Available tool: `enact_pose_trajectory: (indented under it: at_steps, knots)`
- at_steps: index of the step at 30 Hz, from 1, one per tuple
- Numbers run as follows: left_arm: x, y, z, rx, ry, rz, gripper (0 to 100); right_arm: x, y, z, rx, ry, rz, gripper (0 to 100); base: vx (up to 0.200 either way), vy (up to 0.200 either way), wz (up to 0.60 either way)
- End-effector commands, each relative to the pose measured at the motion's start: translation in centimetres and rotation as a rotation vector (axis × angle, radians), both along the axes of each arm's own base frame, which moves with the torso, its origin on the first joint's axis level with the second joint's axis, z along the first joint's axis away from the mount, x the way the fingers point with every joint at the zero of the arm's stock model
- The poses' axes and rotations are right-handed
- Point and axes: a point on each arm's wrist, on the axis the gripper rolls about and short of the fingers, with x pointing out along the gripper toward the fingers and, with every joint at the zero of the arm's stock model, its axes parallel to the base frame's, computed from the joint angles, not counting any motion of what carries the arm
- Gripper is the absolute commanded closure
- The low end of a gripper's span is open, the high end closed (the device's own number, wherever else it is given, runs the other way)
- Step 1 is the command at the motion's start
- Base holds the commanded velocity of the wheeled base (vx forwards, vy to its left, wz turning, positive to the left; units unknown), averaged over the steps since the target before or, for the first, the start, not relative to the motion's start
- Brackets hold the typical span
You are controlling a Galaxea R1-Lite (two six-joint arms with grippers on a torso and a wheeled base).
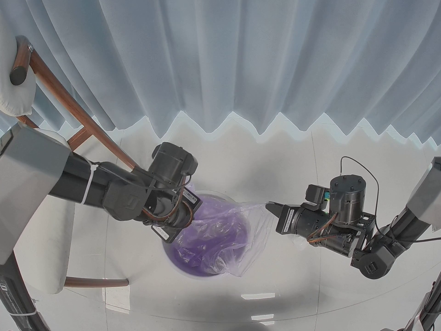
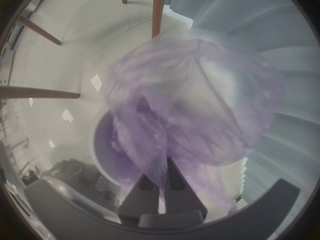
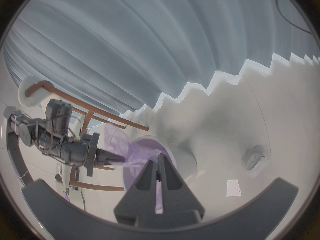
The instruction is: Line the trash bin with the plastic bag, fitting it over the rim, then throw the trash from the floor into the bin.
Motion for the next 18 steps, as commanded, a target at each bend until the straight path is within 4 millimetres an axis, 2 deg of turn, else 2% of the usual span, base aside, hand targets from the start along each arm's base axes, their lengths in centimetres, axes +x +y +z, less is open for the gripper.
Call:
enact_pose_trajectory:
  at_steps: [1,5,12,13,18]
  knots:
    - [-2.4,2.7,0.9,0.07,-0.009,-0.049,100,1.2,-0.3,0.1,0.013,-0.022,-0.026,100,0.0,0.0,0.0]
    - [-3.3,3.2,2.6,0.069,-0.086,-0.091,100,2.0,-0.6,-0.1,0.018,-0.034,-0.046,100,0.0,0.0,0.0]
    - [-4.0,3.3,4.1,0.062,-0.141,-0.121,100,3.1,-1.3,0.1,0.025,-0.05,-0.078,100,0.0,0.0,0.0]
    - [-4.7,3.9,4.2,0.079,-0.143,-0.14,100,3.6,-1.7,0.3,0.029,-0.056,-0.096,100,0.0,0.0,0.0]
    - [-6.8,6.3,0.9,0.306,-0.083,-0.366,100,4.7,-2.7,0.5,0.041,-0.06,-0.11,100,0.0,0.0,0.0]
